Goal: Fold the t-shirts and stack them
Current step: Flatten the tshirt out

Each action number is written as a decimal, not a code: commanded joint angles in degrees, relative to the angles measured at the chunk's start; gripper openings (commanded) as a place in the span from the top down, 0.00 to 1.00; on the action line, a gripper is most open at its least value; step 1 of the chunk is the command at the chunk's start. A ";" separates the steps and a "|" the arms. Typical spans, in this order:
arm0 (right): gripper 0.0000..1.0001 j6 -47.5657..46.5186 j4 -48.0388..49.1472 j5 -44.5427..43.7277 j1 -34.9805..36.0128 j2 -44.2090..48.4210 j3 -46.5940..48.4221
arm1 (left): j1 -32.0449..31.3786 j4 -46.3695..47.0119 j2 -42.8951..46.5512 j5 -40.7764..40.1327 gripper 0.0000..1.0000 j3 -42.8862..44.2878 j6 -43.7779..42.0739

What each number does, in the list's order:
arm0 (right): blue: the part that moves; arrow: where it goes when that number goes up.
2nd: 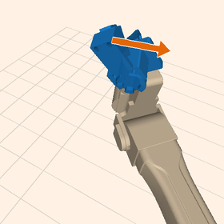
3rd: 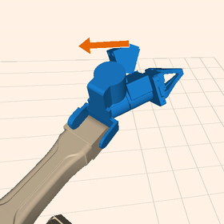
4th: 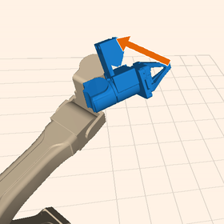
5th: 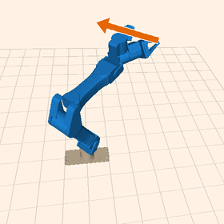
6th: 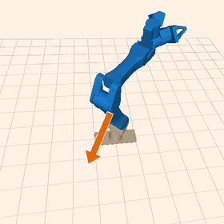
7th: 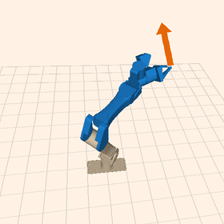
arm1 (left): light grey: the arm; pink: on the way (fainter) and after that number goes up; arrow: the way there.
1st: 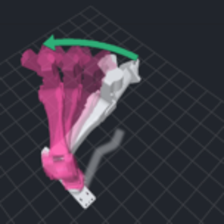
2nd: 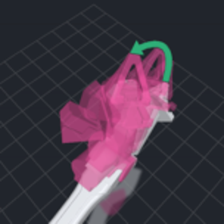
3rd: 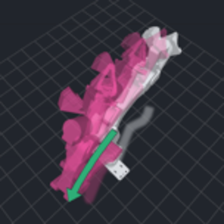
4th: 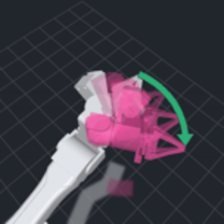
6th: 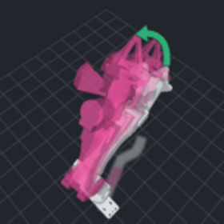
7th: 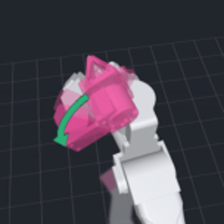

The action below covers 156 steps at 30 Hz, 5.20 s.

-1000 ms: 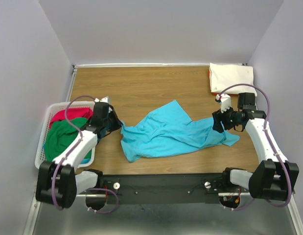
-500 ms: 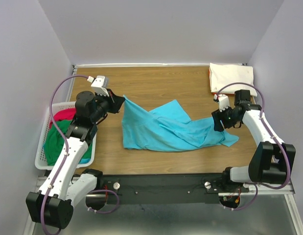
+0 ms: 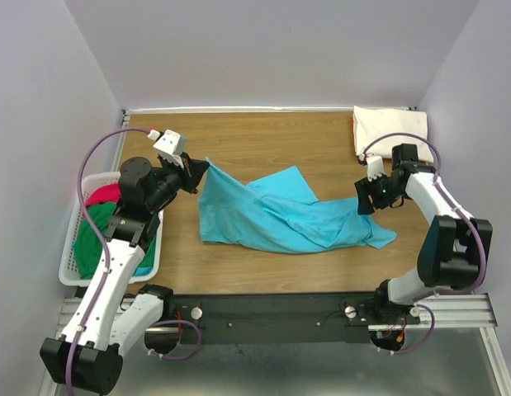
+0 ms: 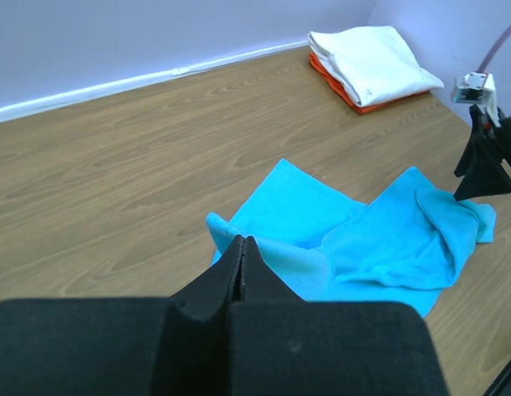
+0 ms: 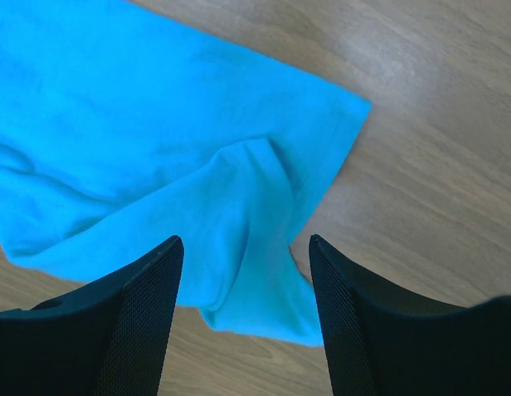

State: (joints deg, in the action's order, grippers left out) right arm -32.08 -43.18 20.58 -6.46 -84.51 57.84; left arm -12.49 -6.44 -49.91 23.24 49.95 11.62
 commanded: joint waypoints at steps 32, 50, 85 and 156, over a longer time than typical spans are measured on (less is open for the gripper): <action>0.99 -5.53 -1.28 -13.81 -0.40 18.93 -1.84 | 0.01 -0.50 4.82 -3.65 1.00 -6.80 -2.91; 0.43 -0.46 -0.94 0.06 -0.40 -0.01 4.63 | 0.01 2.48 7.10 0.13 1.00 -9.96 -1.34; 1.00 3.95 1.34 2.45 -0.31 -16.06 24.85 | 0.01 -0.85 7.28 -6.27 1.00 -5.58 -2.47; 0.99 14.15 40.19 -0.80 0.92 -19.46 14.93 | 4.05 19.71 -61.79 -8.74 1.00 29.31 7.72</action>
State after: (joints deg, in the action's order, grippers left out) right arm -19.29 -7.03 23.09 -5.54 -104.01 69.56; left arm -9.19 17.67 -109.14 11.27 74.11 18.79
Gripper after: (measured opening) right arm 0.005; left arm 0.003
